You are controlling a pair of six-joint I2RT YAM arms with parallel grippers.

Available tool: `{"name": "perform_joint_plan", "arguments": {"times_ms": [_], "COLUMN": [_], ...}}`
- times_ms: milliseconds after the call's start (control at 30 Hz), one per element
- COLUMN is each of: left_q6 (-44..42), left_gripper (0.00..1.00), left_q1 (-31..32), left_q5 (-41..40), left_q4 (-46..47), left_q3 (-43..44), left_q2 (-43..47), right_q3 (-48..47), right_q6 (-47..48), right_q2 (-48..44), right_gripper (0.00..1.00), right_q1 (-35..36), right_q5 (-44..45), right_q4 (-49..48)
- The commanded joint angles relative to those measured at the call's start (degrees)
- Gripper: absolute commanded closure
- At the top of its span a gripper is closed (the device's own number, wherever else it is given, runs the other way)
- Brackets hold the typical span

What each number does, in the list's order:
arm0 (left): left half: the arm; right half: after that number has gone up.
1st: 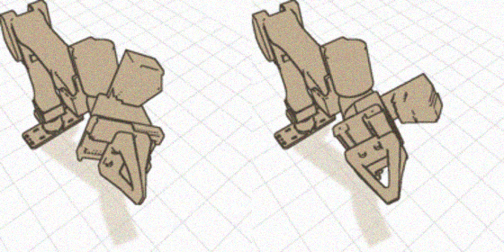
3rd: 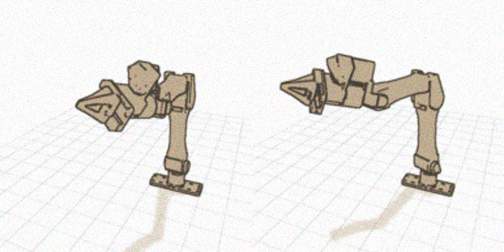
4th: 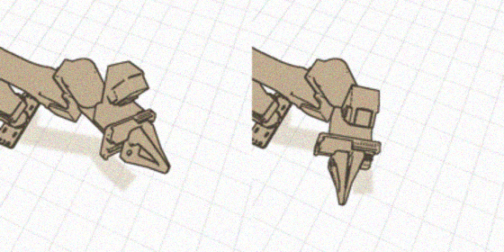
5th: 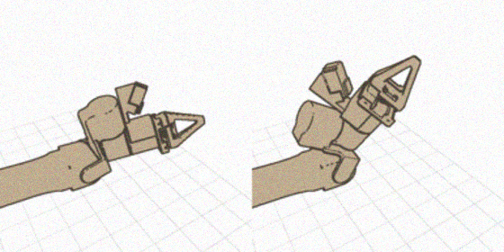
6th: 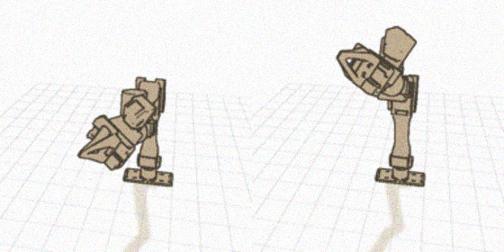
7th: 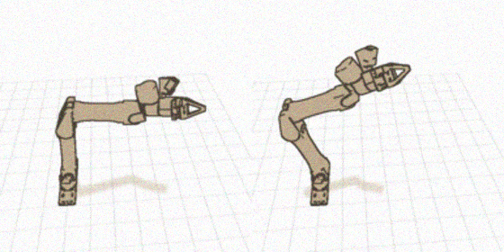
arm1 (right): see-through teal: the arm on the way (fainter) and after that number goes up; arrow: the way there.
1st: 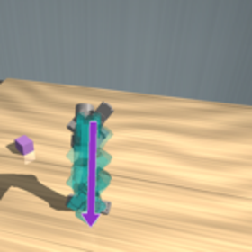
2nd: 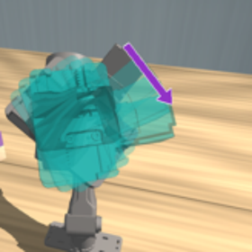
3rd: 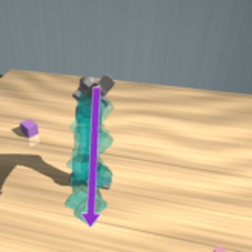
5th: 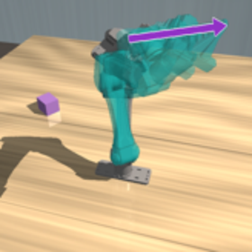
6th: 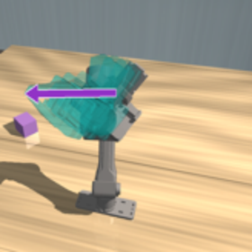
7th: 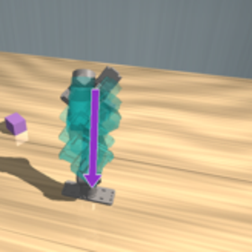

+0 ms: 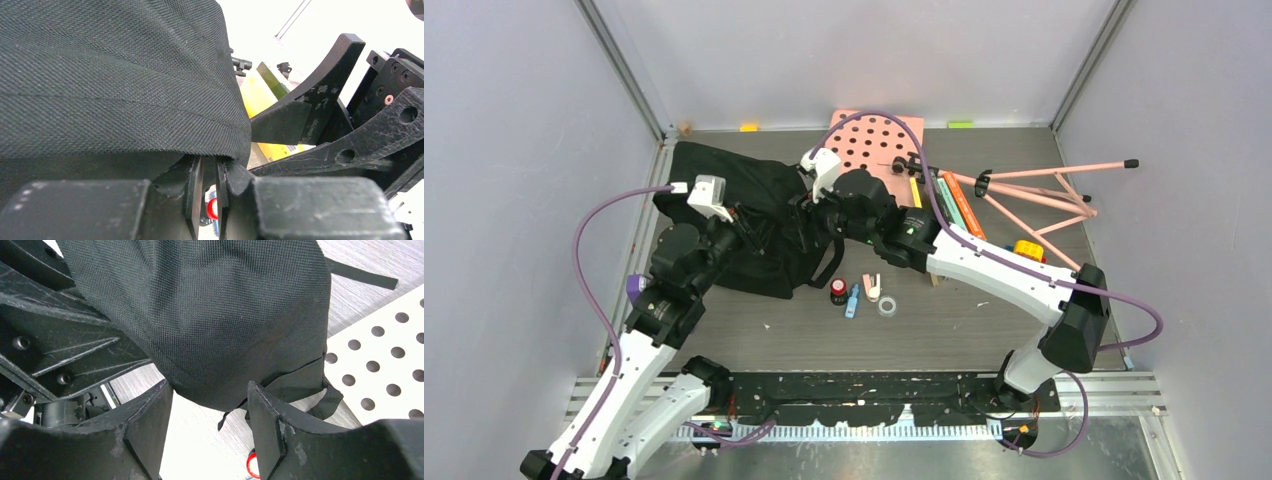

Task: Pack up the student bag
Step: Unzip the student bag at the center of the board.

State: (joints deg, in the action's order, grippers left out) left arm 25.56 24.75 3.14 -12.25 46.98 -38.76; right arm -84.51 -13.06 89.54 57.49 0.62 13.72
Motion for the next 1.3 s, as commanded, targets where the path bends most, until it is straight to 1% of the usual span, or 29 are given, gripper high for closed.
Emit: {"name": "perform_joint_plan", "arguments": {"times_ms": [0, 33, 100, 133, 167, 200, 233, 267, 300, 367, 567, 800, 867, 967, 1033, 1133, 1267], "left_q6": [1.8, 1.7, 1.7, 1.7, 1.6, 1.5, 1.5, 1.5, 1.4, 1.4, 2.1, 1.8, 1.1, 0.1, -1.3, -3.3, -3.8], "left_gripper": [0.88, 0.90, 0.97, 0.99, 1.00, 1.00, 1.00, 1.00, 1.00, 1.00, 1.00, 1.00, 1.00, 1.00, 1.00, 1.00, 1.00], "left_q1": [0.1, 0.1, 0.1, 0.1, 0.1, 0.1, 0.1, 0.1, 0.1, 0.1, 0.1, 0.0, 0.0, 0.0, 0.0, -0.5, -2.3], "left_q5": [1.7, 1.6, 1.4, 1.1, 0.6, -0.1, -1.1, -2.2, -2.6, -5.9, -11.7, -23.3, -24.5, -25.3, -27.6, -29.9, -28.2], "left_q4": [8.2, 8.3, 8.2, 8.1, 7.9, 7.4, 6.8, 5.8, 4.9, 2.8, -1.9, -11.4, -13.9, -19.4, -23.5, -26.6, -28.5], "left_q3": [-1.2, -1.2, -1.2, -1.2, -1.1, -1.0, -0.8, -0.5, -0.1, 0.8, 3.4, 8.5, 10.6, 15.9, 18.1, 19.2, 19.1], "left_q2": [0.3, 0.1, 0.0, 0.0, 0.0, 0.1, 0.1, 0.1, 0.0, -0.1, 0.5, 0.8, 0.6, -0.7, -1.9, -3.0, -5.1], "right_q3": [-3.5, -3.5, -3.6, -3.7, -3.8, -3.9, -4.0, -4.0, -3.9, -3.6, -2.1, 0.1, 0.8, 1.5, 1.9, 3.1, 4.7], "right_q6": [2.1, 2.4, 2.6, 2.7, 2.7, 2.6, 2.5, 2.2, 2.1, 1.7, 1.3, 0.1, 0.0, -0.1, -0.4, -0.7, -0.7], "right_q2": [0.3, 0.5, 0.8, 0.9, 1.2, 1.3, 1.5, 1.5, 1.5, 1.3, 0.1, -1.9, -2.3, -2.8, -3.5, -4.5, -6.7], "right_gripper": [0.39, 0.40, 0.48, 0.56, 0.65, 0.71, 0.80, 0.84, 0.92, 0.98, 1.00, 1.00, 1.00, 1.00, 1.00, 1.00, 1.00], "right_q1": [0.9, 0.9, 1.1, 1.2, 1.2, 1.2, 1.2, 1.2, 1.2, 1.2, 1.2, 1.2, 1.2, 1.2, 1.2, 1.2, 1.2], "right_q5": [4.3, 4.4, 4.4, 4.5, 4.9, 5.2, 6.1, 6.7, 8.0, 9.9, 13.6, 17.5, 17.6, 17.0, 16.9, 16.2, 13.9], "right_q4": [-2.3, -2.5, -2.9, -3.0, -3.1, -3.0, -3.1, -3.1, -3.2, -3.3, -3.5, -4.1, -4.2, -4.4, -4.6, -5.2, -7.2]}}
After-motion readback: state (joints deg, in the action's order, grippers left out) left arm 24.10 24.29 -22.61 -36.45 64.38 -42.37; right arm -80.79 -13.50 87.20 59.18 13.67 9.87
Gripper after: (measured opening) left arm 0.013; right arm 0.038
